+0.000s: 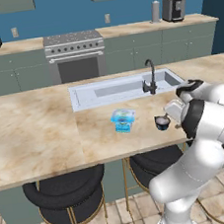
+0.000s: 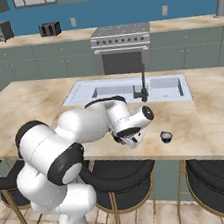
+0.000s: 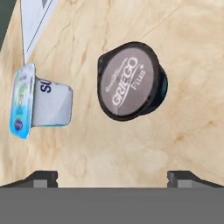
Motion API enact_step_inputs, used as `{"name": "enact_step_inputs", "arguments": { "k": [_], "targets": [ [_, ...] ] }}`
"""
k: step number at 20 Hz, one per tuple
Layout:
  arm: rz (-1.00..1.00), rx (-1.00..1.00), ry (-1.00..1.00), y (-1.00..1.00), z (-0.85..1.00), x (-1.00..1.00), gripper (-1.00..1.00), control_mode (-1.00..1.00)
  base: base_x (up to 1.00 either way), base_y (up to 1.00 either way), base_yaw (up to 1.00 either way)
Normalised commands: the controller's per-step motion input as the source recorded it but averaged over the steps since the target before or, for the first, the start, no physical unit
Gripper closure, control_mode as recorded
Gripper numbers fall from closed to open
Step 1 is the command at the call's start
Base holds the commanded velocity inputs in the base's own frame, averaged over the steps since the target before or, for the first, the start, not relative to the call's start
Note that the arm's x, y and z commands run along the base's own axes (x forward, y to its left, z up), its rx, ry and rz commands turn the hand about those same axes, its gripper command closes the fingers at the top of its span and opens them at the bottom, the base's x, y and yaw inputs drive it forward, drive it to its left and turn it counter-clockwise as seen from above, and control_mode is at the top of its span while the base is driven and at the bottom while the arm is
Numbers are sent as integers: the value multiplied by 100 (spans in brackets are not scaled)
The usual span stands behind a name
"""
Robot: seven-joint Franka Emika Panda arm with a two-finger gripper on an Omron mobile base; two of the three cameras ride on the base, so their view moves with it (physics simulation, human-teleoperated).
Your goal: Stack the yogurt containers by placing the smaller containers on top of the larger containers.
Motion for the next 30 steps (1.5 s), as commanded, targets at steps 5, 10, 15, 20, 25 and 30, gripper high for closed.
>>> {"name": "enact_step_inputs", "arguments": {
  "k": [5,10,15,20,25,30],
  "targets": [
    [0,3,0,-8,-15,25,-100,-100,0,0,0],
    [0,5,0,-18,-15,21,-100,-100,0,0,0],
    [0,3,0,-11,-19,25,-100,-100,0,0,0],
    [0,2,0,-3,-21,34,-100,-100,0,0,0],
    [0,2,0,-2,-21,34,-100,-100,0,0,0],
    [0,2,0,-2,-21,30,-100,-100,0,0,0]
  ]
}}
